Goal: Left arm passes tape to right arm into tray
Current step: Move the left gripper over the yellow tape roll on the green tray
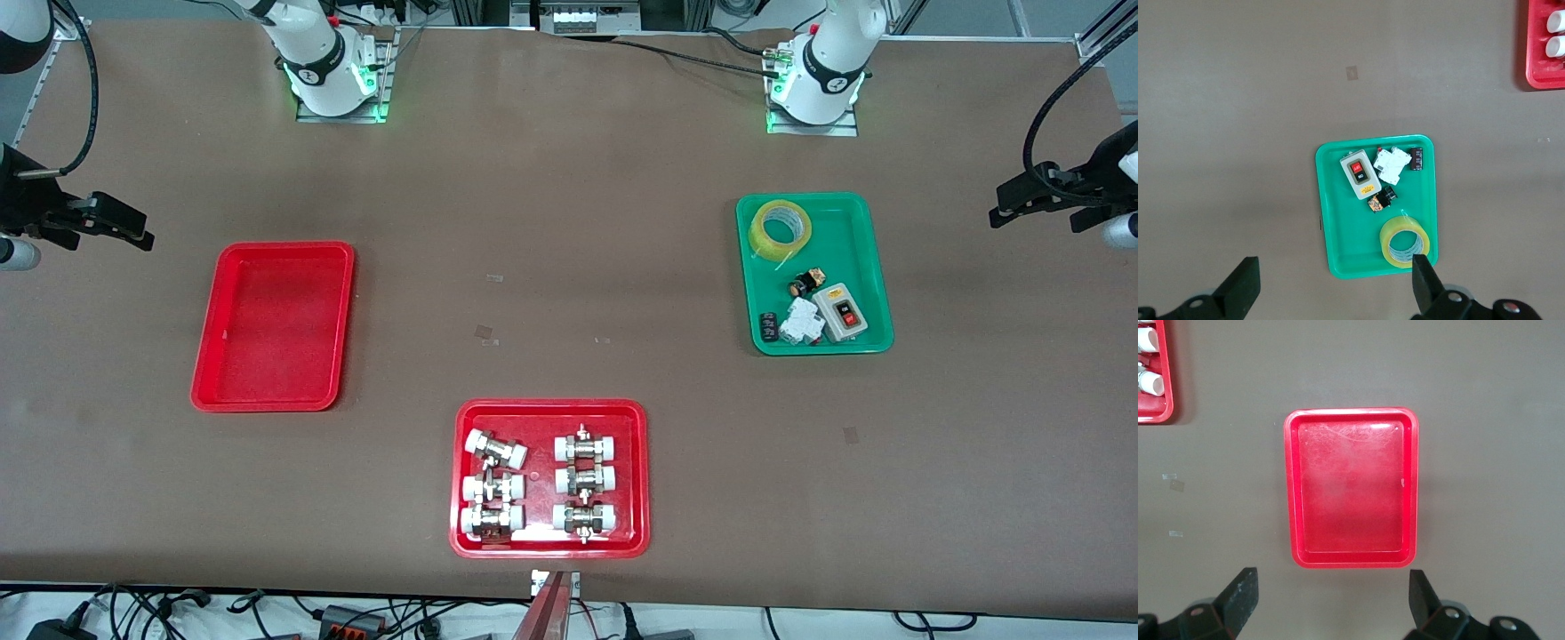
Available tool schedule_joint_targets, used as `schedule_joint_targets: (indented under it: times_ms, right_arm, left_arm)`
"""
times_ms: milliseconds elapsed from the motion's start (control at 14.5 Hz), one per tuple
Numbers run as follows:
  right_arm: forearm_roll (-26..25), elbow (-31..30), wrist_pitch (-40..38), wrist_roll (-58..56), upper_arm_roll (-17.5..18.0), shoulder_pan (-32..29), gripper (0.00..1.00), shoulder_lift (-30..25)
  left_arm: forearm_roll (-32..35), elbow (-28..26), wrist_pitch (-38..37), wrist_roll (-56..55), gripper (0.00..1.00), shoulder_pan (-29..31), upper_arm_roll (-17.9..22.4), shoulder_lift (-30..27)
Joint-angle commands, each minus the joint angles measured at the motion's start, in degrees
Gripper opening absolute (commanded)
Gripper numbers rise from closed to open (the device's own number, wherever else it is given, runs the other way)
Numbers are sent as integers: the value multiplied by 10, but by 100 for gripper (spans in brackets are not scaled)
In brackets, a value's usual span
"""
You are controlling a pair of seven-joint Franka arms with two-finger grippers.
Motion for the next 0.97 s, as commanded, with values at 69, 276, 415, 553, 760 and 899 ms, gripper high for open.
schedule_joint_targets:
  times_ms: [69, 276, 415, 553, 760, 899]
  right_arm:
    - [1, -6, -2, 3, 3, -2, 100, -11]
    - [1, -6, -2, 4, 3, -2, 100, -11]
    - [1, -6, 0, 4, 3, -2, 100, -10]
    - [0, -6, 4, 3, 3, 0, 100, -10]
    - [1, -5, 0, 4, 3, -2, 100, -8]
    - [1, -2, -2, 3, 2, -2, 100, -6]
  left_arm:
    - [-2, 18, -14, 6, 100, 2, -3, 9]
    - [-3, 15, -32, 7, 100, 2, -3, 10]
    - [-9, -6, -87, 14, 100, 3, -9, 8]
    - [-15, -55, -89, 3, 100, 5, -22, 5]
    - [-46, -182, -45, -60, 100, 4, -29, 0]
    - [-46, -306, 35, -68, 100, 9, -61, -18]
